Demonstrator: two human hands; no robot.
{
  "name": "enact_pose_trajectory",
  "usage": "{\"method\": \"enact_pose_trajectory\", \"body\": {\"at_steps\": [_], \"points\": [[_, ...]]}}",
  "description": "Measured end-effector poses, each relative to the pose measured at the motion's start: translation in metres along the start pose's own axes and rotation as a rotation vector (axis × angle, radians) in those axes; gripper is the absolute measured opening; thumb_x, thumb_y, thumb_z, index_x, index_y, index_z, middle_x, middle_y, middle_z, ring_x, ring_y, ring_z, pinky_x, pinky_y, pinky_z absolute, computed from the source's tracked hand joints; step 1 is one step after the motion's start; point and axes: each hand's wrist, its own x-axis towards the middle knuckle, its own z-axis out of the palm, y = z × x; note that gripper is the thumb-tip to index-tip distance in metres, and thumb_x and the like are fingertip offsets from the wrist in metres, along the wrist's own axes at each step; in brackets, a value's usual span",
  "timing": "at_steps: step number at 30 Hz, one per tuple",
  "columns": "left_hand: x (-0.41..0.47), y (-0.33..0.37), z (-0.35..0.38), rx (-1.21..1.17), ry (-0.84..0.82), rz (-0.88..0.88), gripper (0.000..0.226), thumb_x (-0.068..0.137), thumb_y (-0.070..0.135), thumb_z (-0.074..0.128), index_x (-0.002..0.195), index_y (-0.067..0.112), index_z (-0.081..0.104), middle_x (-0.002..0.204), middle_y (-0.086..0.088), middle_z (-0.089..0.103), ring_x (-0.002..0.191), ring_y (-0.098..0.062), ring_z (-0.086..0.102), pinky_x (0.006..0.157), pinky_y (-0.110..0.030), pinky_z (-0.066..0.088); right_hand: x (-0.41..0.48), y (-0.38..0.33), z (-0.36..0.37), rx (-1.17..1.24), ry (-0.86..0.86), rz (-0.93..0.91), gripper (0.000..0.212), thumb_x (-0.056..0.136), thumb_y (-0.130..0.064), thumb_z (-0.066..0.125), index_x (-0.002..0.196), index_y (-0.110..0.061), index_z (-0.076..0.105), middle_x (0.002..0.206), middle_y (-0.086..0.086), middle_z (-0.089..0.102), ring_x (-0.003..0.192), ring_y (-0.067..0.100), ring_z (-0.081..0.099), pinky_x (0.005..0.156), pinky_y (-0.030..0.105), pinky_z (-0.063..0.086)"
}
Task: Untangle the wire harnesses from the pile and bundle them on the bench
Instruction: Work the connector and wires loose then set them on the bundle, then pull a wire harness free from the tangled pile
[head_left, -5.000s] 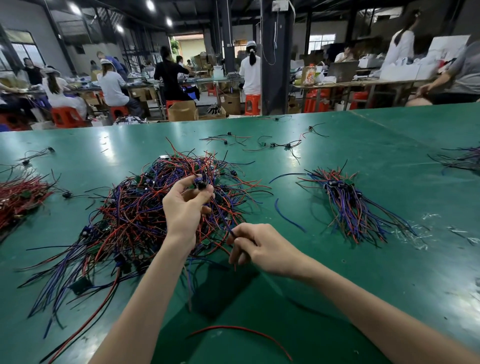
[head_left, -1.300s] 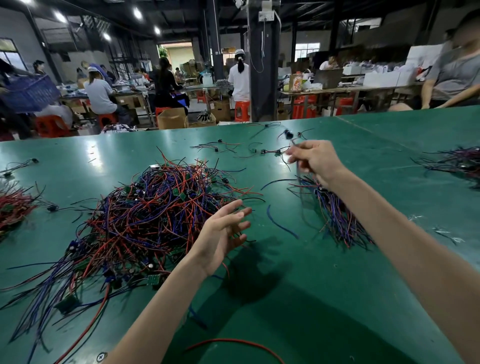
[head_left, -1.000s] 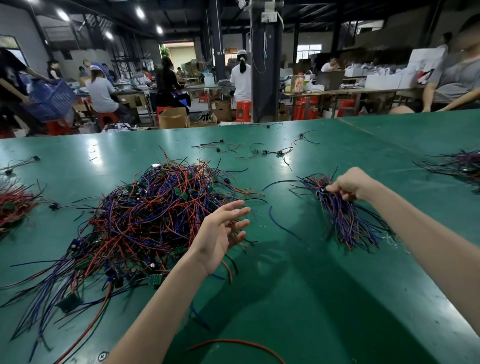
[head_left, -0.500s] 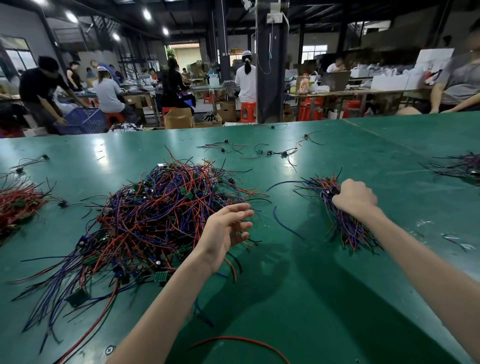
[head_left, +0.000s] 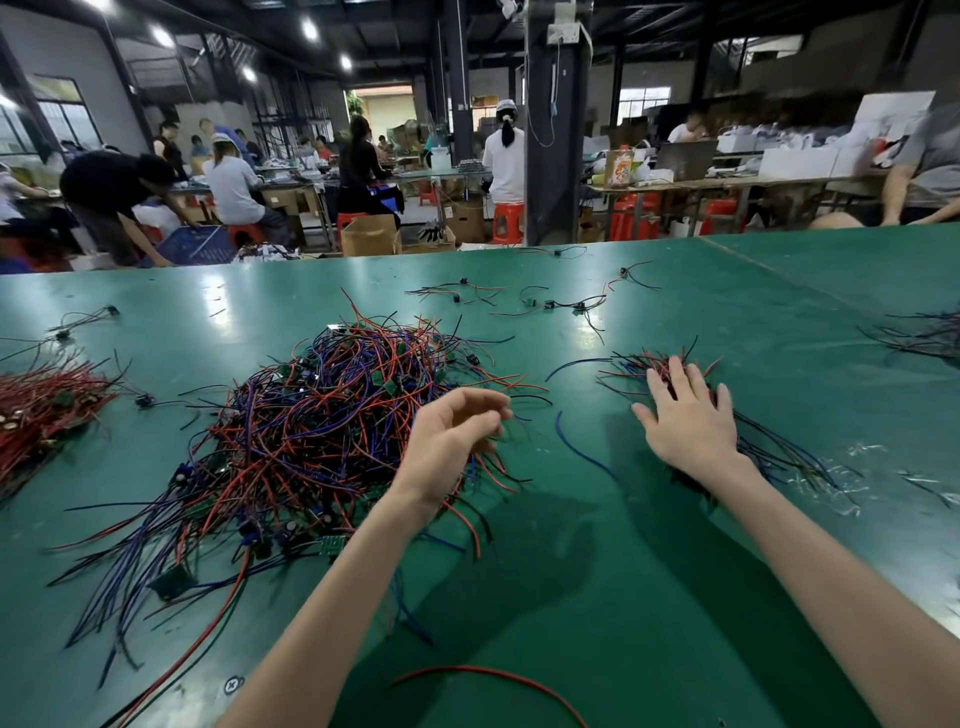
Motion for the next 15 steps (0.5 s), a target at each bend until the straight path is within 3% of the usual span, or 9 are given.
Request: {"method": "enact_pose_trajectory", "body": {"at_steps": [4,6,7,9,10,12,15], "points": [[0.024,0.015,-0.036,0.325,0.296,0.180,0.027,0.089,-0.005,0.053,0.086,0.018,0.066,0.089,-0.001,0.069,0.075,-0.008,0.061,0.065,-0.011,0.050,-0.012,-0.013,-0.008,-0.016,0.228,-0.100,0.056,0.099,-0.043,0.028,0.149,-0.018,0.024,0.159,0.006,0.009,0.147,0.020,0.002,0.117,0.045,0.000],[0.047,0.020,-0.056,0.597,0.464,0.165,0.026,0.088,-0.006,0.051,0.092,0.014,0.067,0.094,-0.005,0.069,0.075,-0.011,0.060,0.065,-0.013,0.049,-0.017,-0.027,-0.009,0.013,0.258,-0.182,0.052,0.098,-0.040,0.034,0.144,-0.016,0.035,0.157,0.006,0.021,0.146,0.019,0.009,0.117,0.043,0.001],[0.058,0.020,-0.066,0.748,0.499,0.121,0.025,0.087,-0.004,0.051,0.097,0.011,0.068,0.098,-0.007,0.069,0.081,-0.015,0.061,0.072,-0.018,0.050,-0.020,-0.034,-0.007,0.011,0.245,-0.235,0.050,0.097,-0.039,0.036,0.141,-0.017,0.040,0.155,0.005,0.026,0.146,0.018,0.012,0.117,0.043,0.002],[0.074,0.016,-0.082,1.010,0.423,-0.007,0.025,0.086,0.004,0.053,0.104,0.009,0.070,0.103,-0.009,0.069,0.091,-0.023,0.062,0.082,-0.030,0.051,-0.025,-0.044,0.001,-0.007,0.181,-0.337,0.045,0.097,-0.039,0.038,0.137,-0.019,0.044,0.153,0.002,0.031,0.145,0.016,0.015,0.117,0.043,0.004],[0.078,0.013,-0.085,1.120,0.346,-0.080,0.023,0.086,0.009,0.055,0.103,0.011,0.070,0.102,-0.009,0.070,0.091,-0.025,0.062,0.080,-0.033,0.051,-0.027,-0.046,0.006,-0.010,0.141,-0.377,0.044,0.097,-0.039,0.039,0.135,-0.020,0.046,0.152,0.001,0.032,0.145,0.015,0.015,0.117,0.043,0.003],[0.079,0.006,-0.088,1.311,0.246,-0.171,0.017,0.086,0.020,0.060,0.098,0.013,0.070,0.097,-0.008,0.070,0.088,-0.028,0.063,0.073,-0.033,0.052,-0.028,-0.047,0.013,0.017,0.081,-0.414,0.040,0.098,-0.038,0.038,0.133,-0.021,0.049,0.150,0.000,0.035,0.144,0.014,0.016,0.117,0.043,0.002],[0.081,0.000,-0.085,1.488,0.260,-0.169,0.020,0.086,0.029,0.063,0.098,0.013,0.067,0.097,-0.008,0.069,0.090,-0.029,0.064,0.074,-0.032,0.048,-0.029,-0.045,0.016,0.099,0.054,-0.406,0.037,0.099,-0.036,0.037,0.128,-0.020,0.053,0.147,-0.001,0.039,0.143,0.013,0.019,0.117,0.042,0.003]]}}
